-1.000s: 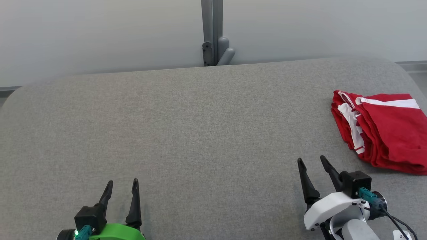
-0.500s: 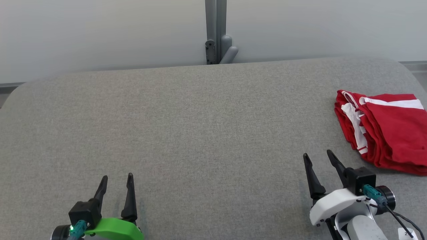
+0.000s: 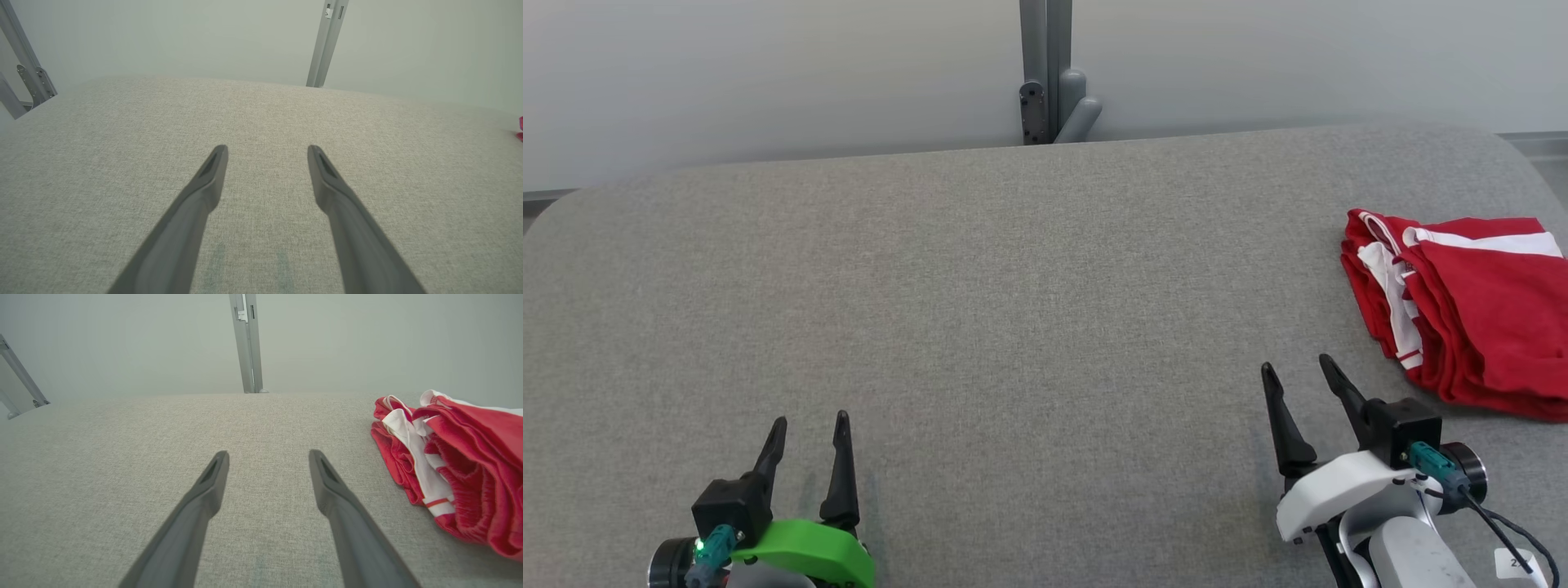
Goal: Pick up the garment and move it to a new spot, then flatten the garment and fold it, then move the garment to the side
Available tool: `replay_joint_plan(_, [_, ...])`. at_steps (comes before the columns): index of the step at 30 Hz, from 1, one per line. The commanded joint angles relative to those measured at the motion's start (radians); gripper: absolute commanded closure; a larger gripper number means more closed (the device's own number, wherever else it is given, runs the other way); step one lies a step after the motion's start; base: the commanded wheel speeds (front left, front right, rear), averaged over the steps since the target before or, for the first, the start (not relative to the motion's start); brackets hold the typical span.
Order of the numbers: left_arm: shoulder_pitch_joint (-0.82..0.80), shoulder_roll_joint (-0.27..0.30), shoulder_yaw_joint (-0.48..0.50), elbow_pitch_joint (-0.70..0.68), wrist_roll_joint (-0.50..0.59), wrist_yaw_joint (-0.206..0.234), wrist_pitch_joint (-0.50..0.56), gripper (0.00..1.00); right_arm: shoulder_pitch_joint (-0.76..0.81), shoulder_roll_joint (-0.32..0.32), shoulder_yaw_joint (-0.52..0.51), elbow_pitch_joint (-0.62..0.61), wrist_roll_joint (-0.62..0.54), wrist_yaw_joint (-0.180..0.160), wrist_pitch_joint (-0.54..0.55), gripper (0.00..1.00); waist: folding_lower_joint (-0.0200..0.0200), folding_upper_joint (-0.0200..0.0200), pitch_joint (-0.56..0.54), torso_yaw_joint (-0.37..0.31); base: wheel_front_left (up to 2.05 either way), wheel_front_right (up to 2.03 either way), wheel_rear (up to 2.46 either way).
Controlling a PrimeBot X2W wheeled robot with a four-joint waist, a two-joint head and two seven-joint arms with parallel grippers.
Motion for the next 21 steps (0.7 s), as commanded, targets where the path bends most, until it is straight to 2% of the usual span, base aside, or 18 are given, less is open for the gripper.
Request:
replay_joint_plan(1, [-0.003,0.004,0.001,0.000,0.000,0.002,0.000,0.00,0.007,-0.004,0.005,0.000,0.006,-0.002,-0.003,0.00,0.0000,0.0064,-0.002,-0.002,0.00,0.00,0.00])
replay_joint_plan(14, [0.013,0.004,-0.002,0.006,-0.006,-0.001,0.000,0.00,0.018,-0.004,0.018,0.002,0.005,-0.002,-0.003,0.00,0.0000,0.0064,-0.006,-0.014,0.00,0.00,0.00])
replay_joint_plan(15, [0.004,0.000,-0.003,0.008,0.000,0.000,0.000,0.00,0.010,0.000,0.019,0.001,0.006,0.000,0.000,0.00,0.0000,0.0000,-0.006,-0.014,0.00,0.00,0.00])
replay_joint_plan(21, [0.005,0.000,-0.001,0.008,0.000,-0.001,0.000,0.00,0.010,0.000,0.021,0.001,0.006,0.000,0.000,0.00,0.0000,0.0002,-0.007,-0.013,0.00,0.00,0.00])
